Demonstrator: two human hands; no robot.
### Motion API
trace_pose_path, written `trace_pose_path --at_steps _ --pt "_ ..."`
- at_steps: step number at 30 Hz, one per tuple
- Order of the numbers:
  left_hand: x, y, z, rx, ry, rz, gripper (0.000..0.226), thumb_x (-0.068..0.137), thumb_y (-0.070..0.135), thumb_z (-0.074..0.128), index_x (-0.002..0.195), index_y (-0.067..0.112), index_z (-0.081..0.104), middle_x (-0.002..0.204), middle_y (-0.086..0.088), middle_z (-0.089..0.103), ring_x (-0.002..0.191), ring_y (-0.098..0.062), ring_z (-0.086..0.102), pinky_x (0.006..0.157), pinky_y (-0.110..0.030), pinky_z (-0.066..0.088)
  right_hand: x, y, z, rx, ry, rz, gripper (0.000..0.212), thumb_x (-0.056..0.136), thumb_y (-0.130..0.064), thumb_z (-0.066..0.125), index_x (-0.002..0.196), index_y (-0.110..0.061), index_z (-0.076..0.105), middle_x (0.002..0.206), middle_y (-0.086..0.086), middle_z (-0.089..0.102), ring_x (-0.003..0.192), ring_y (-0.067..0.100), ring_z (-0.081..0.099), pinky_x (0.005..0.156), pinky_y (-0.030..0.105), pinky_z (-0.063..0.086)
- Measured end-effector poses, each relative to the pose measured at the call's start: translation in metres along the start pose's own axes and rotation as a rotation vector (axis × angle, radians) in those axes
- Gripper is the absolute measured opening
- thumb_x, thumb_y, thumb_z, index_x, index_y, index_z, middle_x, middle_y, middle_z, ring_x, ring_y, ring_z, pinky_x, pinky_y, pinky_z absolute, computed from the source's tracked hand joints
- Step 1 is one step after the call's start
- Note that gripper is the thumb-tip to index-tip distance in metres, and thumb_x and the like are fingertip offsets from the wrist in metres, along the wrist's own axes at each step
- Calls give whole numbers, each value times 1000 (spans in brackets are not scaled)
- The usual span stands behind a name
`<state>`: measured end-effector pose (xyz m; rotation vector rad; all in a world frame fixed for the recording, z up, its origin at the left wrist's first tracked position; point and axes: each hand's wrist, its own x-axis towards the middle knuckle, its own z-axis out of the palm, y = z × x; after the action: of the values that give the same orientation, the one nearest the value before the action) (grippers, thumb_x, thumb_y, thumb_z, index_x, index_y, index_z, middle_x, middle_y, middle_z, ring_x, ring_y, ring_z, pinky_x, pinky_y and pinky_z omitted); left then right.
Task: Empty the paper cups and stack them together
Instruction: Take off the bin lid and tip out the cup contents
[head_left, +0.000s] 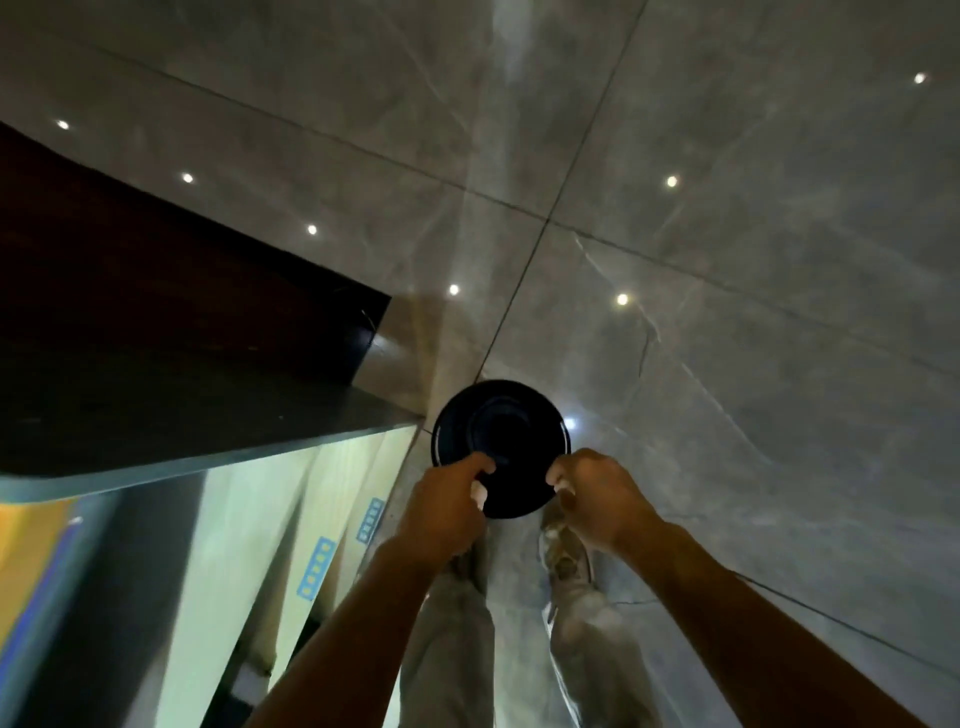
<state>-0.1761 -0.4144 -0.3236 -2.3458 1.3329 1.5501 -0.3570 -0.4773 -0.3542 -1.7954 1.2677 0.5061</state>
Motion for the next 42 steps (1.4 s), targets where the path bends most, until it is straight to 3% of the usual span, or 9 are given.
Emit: trace_pose_path --at_steps 3,8,12,16,22,25,31,37,42 --pt "66 -28 31 147 -99 40 32 86 0 56 114 10 68 117 -12 68 111 -29 61 97 -35 49 48 14 43 -11 -30 3 35 85 -14 54 120 -18 58 114 13 62 105 31 60 81 30 46" --pt "169 -73 76 308 -181 20 13 83 8 59 90 7 69 98 -17 71 96 -37 65 86 -45 56 131 35 108 -47 -99 37 30 85 -14 57 115 -14 61 116 17 62 103 36 60 80 35 49" --pt "231 -104 114 437 -227 12 18 88 15 60 102 6 67 106 -19 68 100 -39 63 79 -40 51 193 48 152 -113 -170 115 30 85 -17 59 114 -11 64 116 20 64 107 40 60 87 39 51" --pt "271 -125 145 534 -337 -13 25 93 13 51 111 5 66 122 -20 63 116 -38 57 97 -42 48 241 57 187 -115 -223 166 27 92 -13 53 116 -5 60 124 22 60 115 40 56 94 43 47" --pt "299 -137 162 560 -368 -33 34 93 19 54 125 10 60 135 -19 57 125 -38 53 101 -44 46 266 69 217 -163 -216 213 33 94 -11 50 125 -2 55 130 24 54 122 38 51 94 41 44" --pt "292 -132 157 557 -386 -27 37 92 22 54 128 14 59 137 -18 56 126 -38 52 103 -46 45 254 64 212 -115 -209 265 30 92 -7 52 120 -2 59 126 24 58 119 39 55 99 47 47" --pt "237 -111 132 599 -369 73 43 93 24 51 135 16 50 138 -15 53 122 -38 54 98 -47 47 202 41 184 -138 -215 174 32 89 -14 52 121 -10 59 126 18 61 117 35 57 95 40 48" --pt "147 -76 89 513 -384 70 27 87 22 56 113 17 64 114 -11 66 104 -33 63 86 -43 53 114 5 139 -64 -230 142 21 90 -17 54 108 -13 65 105 11 69 95 28 65 75 33 50" --pt "49 -60 54 403 -359 60 22 95 23 52 112 13 61 115 -13 66 108 -30 62 98 -44 50 22 -15 105 -48 -233 135 31 91 -32 55 119 -18 56 117 7 63 107 24 59 94 40 49"
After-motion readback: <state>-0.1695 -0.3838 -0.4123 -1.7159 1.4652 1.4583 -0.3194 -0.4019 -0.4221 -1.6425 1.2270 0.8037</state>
